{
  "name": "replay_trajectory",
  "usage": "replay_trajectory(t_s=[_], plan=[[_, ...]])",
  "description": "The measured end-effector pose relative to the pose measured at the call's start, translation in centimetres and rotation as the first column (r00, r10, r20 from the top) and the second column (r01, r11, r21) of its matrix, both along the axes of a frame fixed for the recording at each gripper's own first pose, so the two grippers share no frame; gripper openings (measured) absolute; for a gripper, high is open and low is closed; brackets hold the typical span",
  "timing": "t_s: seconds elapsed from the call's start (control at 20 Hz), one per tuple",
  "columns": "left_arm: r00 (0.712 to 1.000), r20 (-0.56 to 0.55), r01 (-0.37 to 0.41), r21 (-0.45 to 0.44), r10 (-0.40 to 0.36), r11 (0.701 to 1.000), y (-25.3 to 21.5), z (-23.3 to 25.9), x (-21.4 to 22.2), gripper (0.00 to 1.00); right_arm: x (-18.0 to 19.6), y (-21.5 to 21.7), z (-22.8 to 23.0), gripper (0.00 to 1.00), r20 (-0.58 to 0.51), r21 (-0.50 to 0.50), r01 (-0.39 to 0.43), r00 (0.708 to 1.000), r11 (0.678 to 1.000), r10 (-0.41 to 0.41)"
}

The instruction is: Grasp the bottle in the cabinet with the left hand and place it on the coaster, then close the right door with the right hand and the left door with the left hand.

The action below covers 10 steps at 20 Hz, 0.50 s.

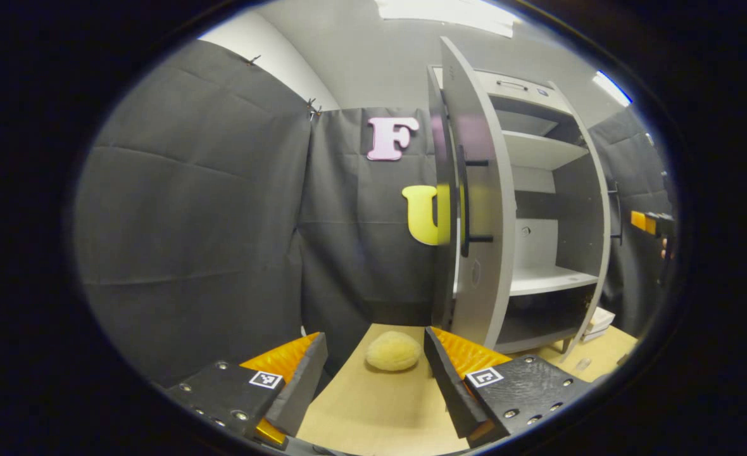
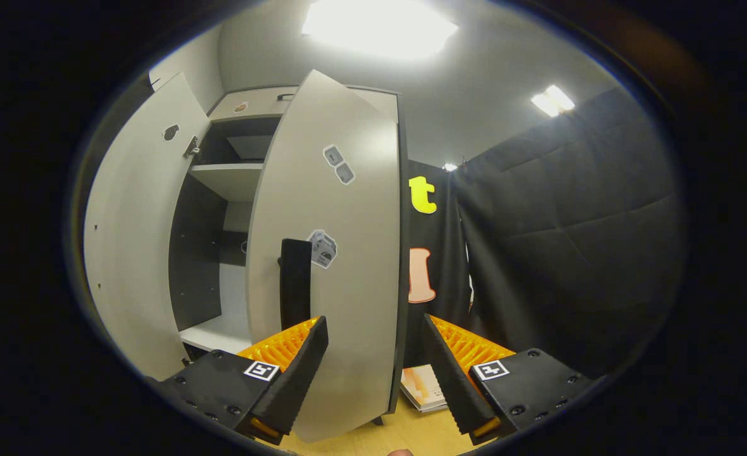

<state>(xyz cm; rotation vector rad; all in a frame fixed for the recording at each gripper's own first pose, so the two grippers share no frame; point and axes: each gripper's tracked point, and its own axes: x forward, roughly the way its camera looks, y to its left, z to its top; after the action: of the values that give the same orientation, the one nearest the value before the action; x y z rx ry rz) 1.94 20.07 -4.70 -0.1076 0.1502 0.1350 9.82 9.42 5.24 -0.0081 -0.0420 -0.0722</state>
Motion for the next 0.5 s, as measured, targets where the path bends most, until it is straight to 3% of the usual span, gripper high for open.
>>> replay_trajectory(t_s=[0.5], plan=[[0.995,0.104,-0.008,0.031,0.005,0.999,0.8,8.0,6.0,0.90,-4.7,-4.3,-6.6,0.95,-0.137,-0.005,0.031,0.990,1.000,-0.031]])
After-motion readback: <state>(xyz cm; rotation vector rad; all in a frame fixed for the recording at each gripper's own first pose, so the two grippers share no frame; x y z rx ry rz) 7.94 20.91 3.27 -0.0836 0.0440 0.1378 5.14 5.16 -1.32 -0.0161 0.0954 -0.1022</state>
